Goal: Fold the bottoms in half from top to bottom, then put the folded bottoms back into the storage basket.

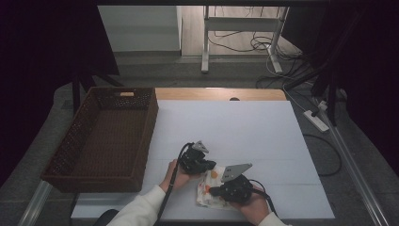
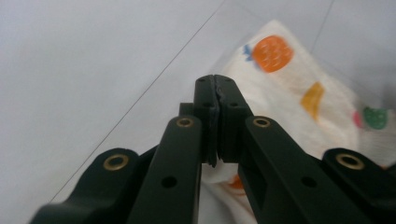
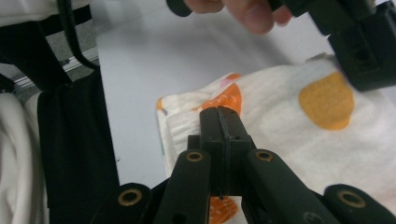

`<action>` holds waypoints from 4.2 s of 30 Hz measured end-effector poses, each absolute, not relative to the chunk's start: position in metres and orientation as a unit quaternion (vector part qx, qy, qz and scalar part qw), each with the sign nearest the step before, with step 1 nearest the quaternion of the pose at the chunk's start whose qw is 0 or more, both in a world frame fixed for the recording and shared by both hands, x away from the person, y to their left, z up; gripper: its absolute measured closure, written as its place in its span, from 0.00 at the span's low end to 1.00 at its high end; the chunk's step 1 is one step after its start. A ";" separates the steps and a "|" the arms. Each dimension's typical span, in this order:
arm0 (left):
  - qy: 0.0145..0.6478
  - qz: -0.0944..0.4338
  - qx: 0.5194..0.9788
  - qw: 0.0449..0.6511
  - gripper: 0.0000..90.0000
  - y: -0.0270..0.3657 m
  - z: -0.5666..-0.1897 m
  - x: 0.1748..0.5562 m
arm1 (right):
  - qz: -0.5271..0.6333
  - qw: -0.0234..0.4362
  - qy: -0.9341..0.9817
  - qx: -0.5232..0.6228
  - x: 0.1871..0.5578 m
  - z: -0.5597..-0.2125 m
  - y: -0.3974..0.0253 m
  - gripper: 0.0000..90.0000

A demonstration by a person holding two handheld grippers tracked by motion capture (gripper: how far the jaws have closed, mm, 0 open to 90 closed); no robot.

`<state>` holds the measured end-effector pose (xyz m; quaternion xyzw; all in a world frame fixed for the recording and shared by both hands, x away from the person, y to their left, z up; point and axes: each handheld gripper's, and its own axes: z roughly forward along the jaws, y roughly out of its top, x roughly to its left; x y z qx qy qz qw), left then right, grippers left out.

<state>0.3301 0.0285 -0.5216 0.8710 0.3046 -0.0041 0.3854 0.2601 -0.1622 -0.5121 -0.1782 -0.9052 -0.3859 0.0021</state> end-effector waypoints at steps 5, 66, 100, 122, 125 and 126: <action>0.312 -0.007 0.872 0.377 0.98 0.029 -0.528 0.332 | -0.390 0.015 -0.902 -0.182 0.257 -0.515 -0.166 0.99; 0.323 -0.010 0.848 0.420 0.42 0.052 -0.504 0.324 | -0.430 -0.099 -0.844 -0.305 0.284 -0.506 -0.261 0.48; 0.332 -0.069 0.858 0.386 0.24 0.035 -0.520 0.332 | -0.412 -0.120 -0.845 -0.319 0.286 -0.508 -0.276 0.44; 0.338 -0.084 0.869 0.352 0.29 0.031 -0.532 0.333 | -0.413 -0.128 -0.844 -0.317 0.285 -0.507 -0.276 0.44; 0.334 -0.082 0.873 0.347 0.35 0.030 -0.531 0.329 | -0.413 -0.128 -0.844 -0.317 0.284 -0.507 -0.276 0.44; 0.334 -0.082 0.873 0.347 0.38 0.030 -0.531 0.329 | -0.413 -0.128 -0.844 -0.317 0.284 -0.507 -0.276 0.44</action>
